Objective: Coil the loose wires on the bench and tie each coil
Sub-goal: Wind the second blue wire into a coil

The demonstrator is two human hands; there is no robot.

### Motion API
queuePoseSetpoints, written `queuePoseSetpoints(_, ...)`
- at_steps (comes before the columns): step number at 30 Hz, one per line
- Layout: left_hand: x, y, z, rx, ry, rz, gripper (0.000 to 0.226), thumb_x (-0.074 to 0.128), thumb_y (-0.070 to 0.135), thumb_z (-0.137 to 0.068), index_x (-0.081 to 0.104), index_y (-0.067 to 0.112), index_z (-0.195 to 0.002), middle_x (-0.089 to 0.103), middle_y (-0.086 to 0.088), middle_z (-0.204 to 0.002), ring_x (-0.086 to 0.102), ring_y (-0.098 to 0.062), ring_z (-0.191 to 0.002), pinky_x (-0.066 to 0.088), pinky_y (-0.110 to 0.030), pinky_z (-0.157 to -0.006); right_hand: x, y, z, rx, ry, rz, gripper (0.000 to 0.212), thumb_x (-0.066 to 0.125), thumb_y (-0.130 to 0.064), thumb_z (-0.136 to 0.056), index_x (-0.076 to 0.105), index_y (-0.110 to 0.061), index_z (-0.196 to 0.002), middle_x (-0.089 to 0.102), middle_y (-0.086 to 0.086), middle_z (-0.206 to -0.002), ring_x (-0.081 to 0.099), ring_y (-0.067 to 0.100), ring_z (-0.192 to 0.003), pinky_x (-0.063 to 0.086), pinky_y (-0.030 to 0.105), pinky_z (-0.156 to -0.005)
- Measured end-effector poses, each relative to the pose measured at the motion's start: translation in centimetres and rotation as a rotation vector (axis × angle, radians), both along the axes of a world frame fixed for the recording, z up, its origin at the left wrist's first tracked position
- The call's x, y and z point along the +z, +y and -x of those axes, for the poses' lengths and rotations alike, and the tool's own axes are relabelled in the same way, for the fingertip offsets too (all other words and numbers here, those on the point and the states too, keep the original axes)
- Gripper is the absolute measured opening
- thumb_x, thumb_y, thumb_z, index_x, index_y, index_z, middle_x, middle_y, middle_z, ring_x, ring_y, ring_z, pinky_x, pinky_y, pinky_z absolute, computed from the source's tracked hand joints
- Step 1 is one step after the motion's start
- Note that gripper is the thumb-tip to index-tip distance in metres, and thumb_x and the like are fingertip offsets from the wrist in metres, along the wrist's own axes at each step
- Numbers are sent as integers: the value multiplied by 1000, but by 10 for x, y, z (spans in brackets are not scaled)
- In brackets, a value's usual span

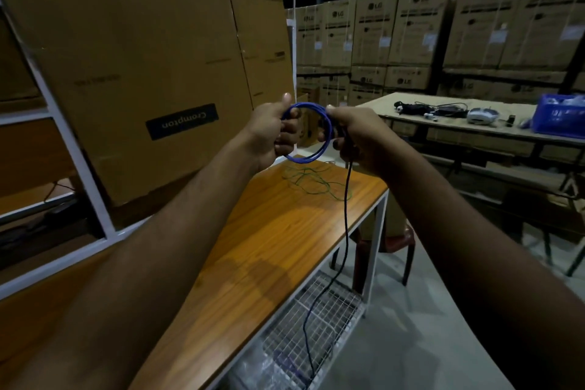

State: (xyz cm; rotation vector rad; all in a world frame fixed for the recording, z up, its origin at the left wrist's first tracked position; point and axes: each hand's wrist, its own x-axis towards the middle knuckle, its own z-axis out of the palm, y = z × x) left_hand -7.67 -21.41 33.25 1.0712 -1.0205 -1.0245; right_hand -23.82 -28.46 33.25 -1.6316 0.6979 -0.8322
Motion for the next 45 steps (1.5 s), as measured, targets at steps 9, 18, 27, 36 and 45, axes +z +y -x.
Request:
queuePoseSetpoints(9, 20, 3, -20, 132, 39, 90, 40, 27, 39, -108, 39, 21, -75, 26, 8, -54, 17, -9, -44, 17, -23, -38, -92, -32, 33, 391, 285, -69, 23, 50, -10, -99, 63, -10, -117, 64, 8, -98, 60, 21, -90, 49, 40, -85)
queuePoseSetpoints(18, 12, -6, -13, 160, 59, 66, 41, 27, 39, -108, 38, 21, -73, 25, 6, -57, 16, -9, -44, 17, -22, -36, -81, 34, 0, 95, 483, 493, 10, 59, -17, -98, 65, -12, -104, 73, 2, -92, 71, 11, -71, 52, 18, -56)
queuePoseSetpoints(27, -11, -8, -3, 99, -50, 54, 38, 30, 36, -108, 45, 16, -78, 37, 0, -61, 32, -11, -49, 25, -24, -51, 4, 41, 6, -33, 274, 1241, 16, 70, -11, -89, 75, -17, -103, 64, -3, -102, 53, -10, -80, 40, 0, -70)
queuePoseSetpoints(36, -10, 3, 5, 63, -289, 25, 31, 30, 22, -105, 55, 15, -88, 50, 2, -64, 47, -10, -55, 40, -25, -56, 32, 9, -8, -38, 203, 1420, 10, 78, -14, -83, 73, -13, -91, 66, -6, -90, 57, -2, -74, 38, 2, -67)
queuePoseSetpoints(45, -1, 10, 0, -119, -45, -47, 39, 28, 38, -106, 47, 20, -78, 26, 10, -48, 17, -8, -41, 7, -28, -48, 31, -4, -7, -33, 438, 925, 29, 59, -39, -96, 67, -14, -106, 65, -4, -92, 59, 4, -75, 46, 18, -62)
